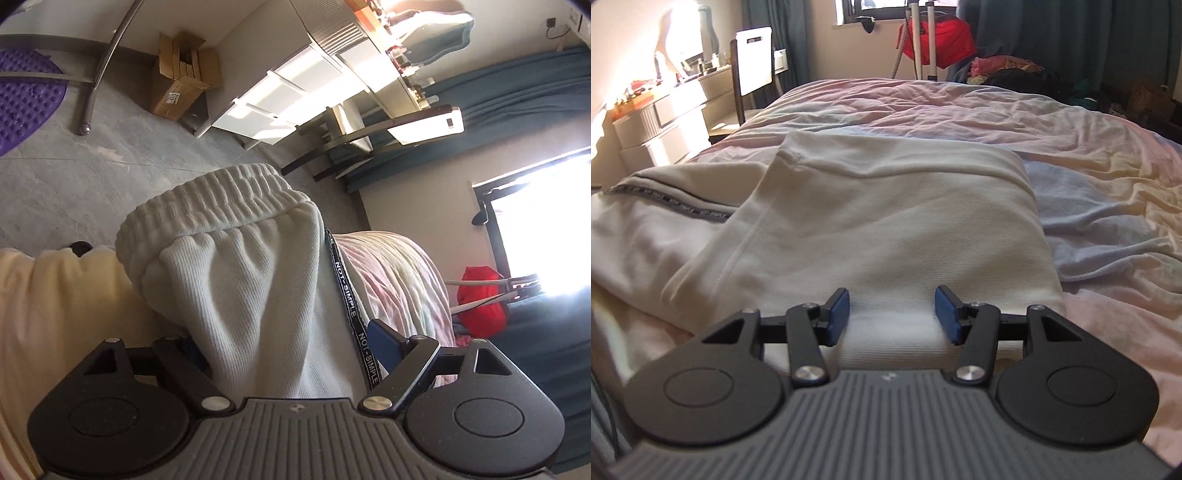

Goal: Fold clothes

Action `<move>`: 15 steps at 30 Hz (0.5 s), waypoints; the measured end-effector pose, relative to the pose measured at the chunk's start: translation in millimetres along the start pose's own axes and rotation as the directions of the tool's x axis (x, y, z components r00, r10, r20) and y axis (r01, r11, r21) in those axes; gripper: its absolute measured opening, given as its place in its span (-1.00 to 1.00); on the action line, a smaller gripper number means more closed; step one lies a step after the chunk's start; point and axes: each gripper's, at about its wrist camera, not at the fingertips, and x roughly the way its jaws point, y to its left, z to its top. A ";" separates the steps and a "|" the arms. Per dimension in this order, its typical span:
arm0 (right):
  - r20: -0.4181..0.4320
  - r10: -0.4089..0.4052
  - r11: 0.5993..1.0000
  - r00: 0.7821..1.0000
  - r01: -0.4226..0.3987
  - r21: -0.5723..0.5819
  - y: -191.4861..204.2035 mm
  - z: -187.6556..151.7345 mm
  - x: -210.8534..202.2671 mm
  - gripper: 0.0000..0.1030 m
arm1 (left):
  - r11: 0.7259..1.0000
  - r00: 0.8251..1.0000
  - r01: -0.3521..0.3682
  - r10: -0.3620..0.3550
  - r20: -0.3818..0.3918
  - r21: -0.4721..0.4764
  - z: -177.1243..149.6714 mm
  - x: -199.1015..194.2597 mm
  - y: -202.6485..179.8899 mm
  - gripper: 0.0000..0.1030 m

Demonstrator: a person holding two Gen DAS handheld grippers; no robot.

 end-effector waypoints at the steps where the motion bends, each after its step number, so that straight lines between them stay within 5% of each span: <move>1: -0.004 0.005 1.000 1.000 -0.005 -0.015 3.1 -0.8 1.2 0.06 | 1.000 1.000 -0.013 0.013 0.001 0.002 0.4 1.0 -0.8 0.39; 7: -0.018 -0.025 0.992 1.000 0.023 -0.123 20.4 -5.8 13.0 0.05 | 0.996 0.996 -0.087 0.087 0.013 0.027 1.8 6.0 -7.3 -0.07; 10: -0.007 -0.027 0.993 1.000 0.026 -0.113 20.0 -5.1 11.0 0.05 | 0.988 0.994 -0.088 0.079 0.077 0.130 -5.4 -3.4 -24.1 -0.42; 15: 0.049 -0.017 1.000 0.999 0.017 -0.003 4.3 1.9 -5.6 0.03 | 0.944 0.979 -0.094 0.032 0.199 0.315 -31.9 -33.8 -71.0 -0.62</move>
